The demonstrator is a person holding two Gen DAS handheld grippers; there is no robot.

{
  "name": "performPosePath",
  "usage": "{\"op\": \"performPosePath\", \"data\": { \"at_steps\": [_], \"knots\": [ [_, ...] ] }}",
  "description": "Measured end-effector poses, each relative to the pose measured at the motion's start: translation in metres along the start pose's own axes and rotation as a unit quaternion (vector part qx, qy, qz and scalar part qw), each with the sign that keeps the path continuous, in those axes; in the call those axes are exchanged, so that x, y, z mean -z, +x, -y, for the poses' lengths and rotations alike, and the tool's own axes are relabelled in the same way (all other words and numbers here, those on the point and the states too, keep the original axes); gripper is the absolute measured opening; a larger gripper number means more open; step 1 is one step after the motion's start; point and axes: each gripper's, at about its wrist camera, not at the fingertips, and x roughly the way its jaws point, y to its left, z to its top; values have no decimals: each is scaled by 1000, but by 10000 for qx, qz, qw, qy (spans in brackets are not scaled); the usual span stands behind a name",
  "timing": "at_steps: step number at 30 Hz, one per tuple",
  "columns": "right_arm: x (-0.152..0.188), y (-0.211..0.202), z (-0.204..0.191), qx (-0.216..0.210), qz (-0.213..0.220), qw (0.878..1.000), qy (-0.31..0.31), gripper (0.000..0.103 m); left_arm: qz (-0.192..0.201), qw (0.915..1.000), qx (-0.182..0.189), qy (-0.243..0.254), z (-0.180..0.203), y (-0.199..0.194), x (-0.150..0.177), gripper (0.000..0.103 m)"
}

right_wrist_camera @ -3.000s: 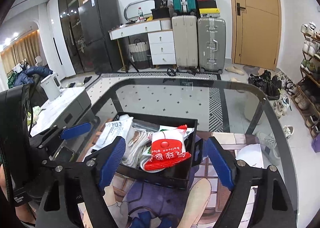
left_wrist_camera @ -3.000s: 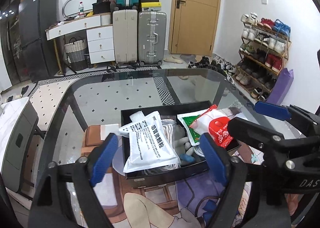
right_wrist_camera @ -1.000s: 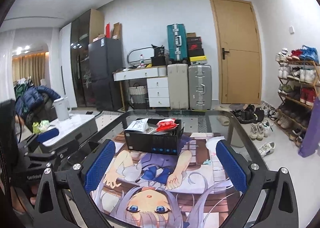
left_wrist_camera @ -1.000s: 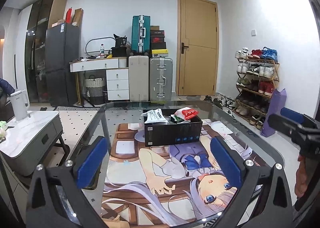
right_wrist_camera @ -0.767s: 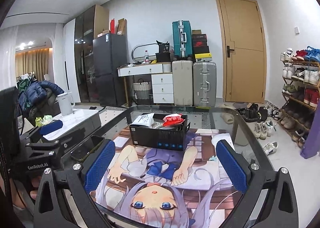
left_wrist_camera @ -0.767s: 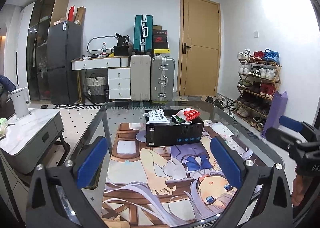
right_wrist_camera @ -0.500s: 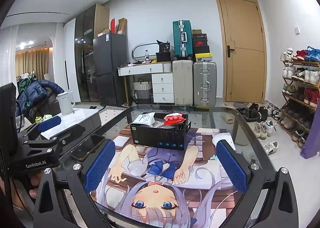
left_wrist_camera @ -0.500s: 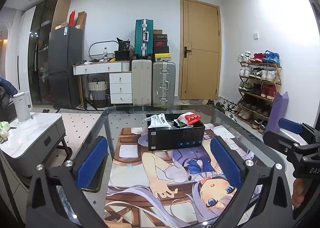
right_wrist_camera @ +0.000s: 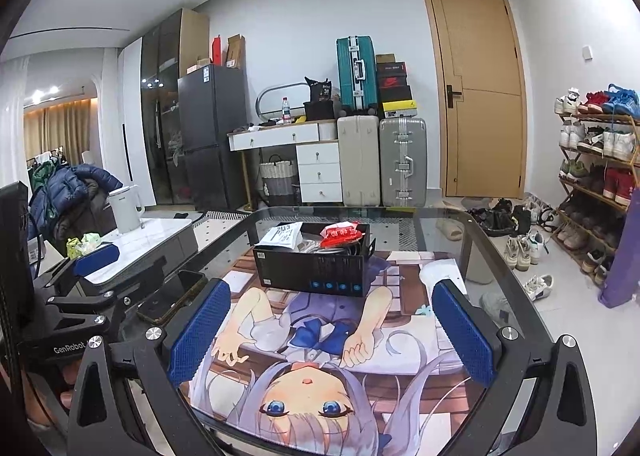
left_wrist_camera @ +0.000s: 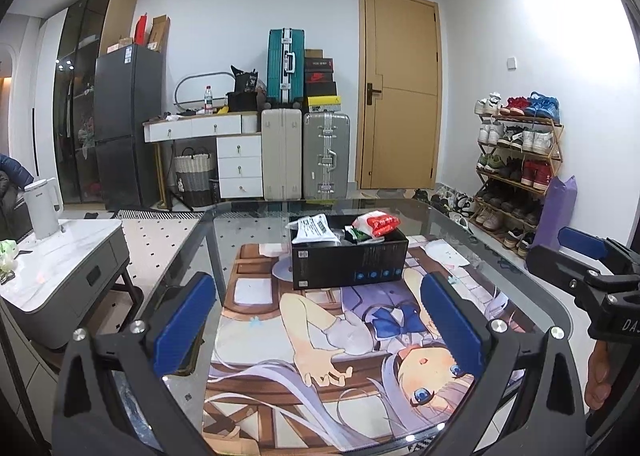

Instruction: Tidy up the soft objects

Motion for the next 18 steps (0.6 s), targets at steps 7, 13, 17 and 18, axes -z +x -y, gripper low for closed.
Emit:
{"op": "performPosePath", "data": {
  "at_steps": [7, 13, 17, 18],
  "knots": [
    [2, 3, -1, 0, -61, 10000, -14, 102, -38, 10000, 36, 40, 2, 0, 1, 103],
    [6, 5, -2, -34, -106, 9999, 20, 102, -11, 10000, 14, 29, 2, 0, 1, 103],
    [6, 6, -3, -40, -120, 9999, 28, 102, -29, 10000, 43, 38, 3, 0, 1, 103],
    [6, 6, -3, -42, -122, 9999, 25, 102, -26, 10000, 44, 44, 3, -1, 1, 103]
  ]
}}
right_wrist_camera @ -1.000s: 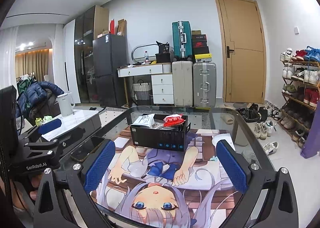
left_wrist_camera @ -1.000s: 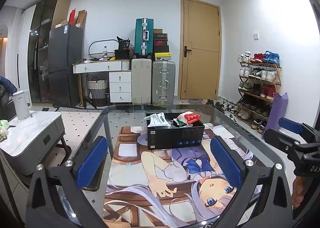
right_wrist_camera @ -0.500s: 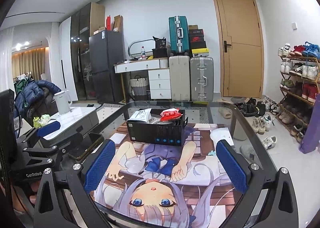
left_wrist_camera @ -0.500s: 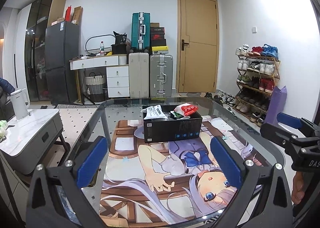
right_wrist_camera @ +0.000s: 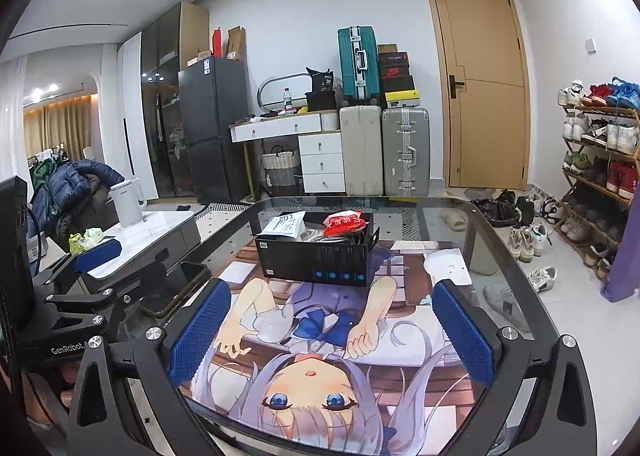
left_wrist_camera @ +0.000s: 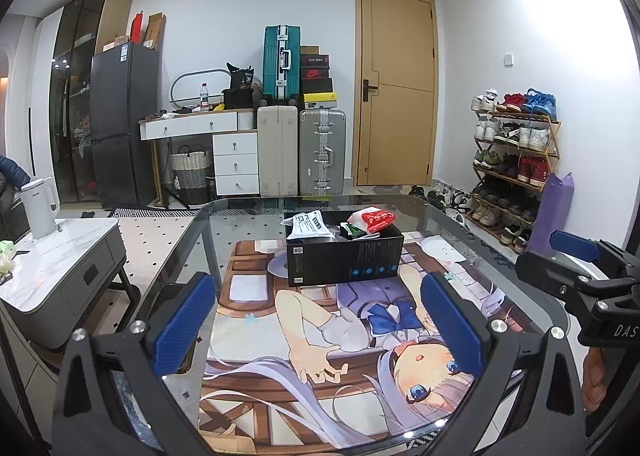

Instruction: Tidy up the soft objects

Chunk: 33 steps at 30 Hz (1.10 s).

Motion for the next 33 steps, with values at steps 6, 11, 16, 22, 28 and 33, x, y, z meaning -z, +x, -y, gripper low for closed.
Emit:
{"op": "performPosePath", "data": {
  "at_steps": [6, 11, 16, 22, 28, 33],
  "knots": [
    [0, 0, 0, 4, -2, 10000, 1, 102, -10, 10000, 1, -7, 0, 0, 0, 103],
    [0, 0, 0, -5, -3, 10000, 0, 102, -17, 10000, 8, -7, 0, 0, 0, 103],
    [0, 0, -1, 2, -2, 10000, 0, 102, -39, 10000, 23, -21, 1, -1, -1, 103],
    [0, 0, 0, 1, 1, 10000, 6, 102, -39, 10000, 34, -15, 0, -1, -1, 103],
    [0, 2, -1, -4, -10, 10000, 9, 102, -50, 10000, 35, -32, 1, -1, -1, 103],
    [0, 1, 0, 13, -4, 10000, 10, 102, -50, 10000, 34, -34, 0, -1, -3, 103]
  ]
}}
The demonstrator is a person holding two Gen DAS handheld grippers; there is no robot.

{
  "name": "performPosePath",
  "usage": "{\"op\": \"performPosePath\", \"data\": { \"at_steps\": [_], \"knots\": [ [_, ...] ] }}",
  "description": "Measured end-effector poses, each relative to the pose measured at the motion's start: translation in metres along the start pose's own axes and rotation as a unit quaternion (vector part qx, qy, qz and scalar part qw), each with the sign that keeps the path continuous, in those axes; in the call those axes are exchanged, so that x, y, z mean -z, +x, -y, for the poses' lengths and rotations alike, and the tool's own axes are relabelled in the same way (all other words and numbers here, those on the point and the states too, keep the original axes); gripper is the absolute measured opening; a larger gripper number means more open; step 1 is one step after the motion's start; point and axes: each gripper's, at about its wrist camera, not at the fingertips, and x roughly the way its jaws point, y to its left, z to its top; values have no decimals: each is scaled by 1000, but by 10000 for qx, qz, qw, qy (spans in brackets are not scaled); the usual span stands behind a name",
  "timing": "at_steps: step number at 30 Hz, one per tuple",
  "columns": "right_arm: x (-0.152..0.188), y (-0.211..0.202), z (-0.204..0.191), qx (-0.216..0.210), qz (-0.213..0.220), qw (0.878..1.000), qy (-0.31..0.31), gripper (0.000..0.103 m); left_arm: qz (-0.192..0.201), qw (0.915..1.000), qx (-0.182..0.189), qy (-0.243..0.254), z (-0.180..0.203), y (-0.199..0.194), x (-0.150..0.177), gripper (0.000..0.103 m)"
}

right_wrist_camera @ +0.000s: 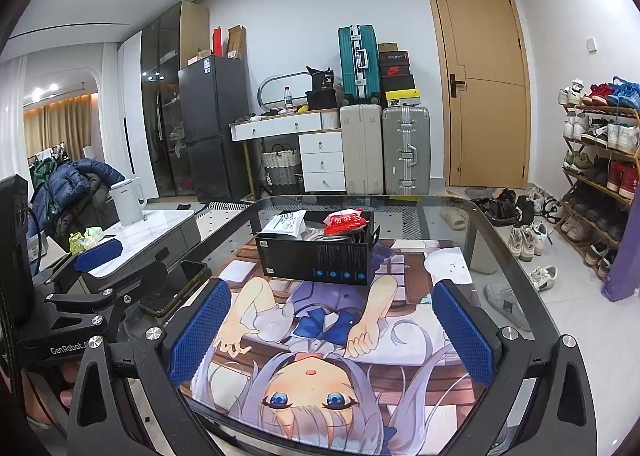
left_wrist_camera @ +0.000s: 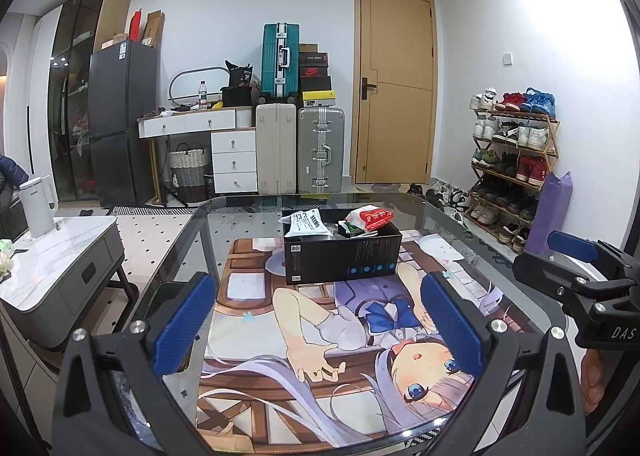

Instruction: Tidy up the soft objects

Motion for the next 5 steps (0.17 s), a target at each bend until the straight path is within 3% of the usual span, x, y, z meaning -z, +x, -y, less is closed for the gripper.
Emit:
{"op": "performPosePath", "data": {
  "at_steps": [5],
  "knots": [
    [3, 3, 0, 9, -26, 10000, 23, 102, -36, 10000, 53, -3, -1, 1, 0, 103]
  ]
}}
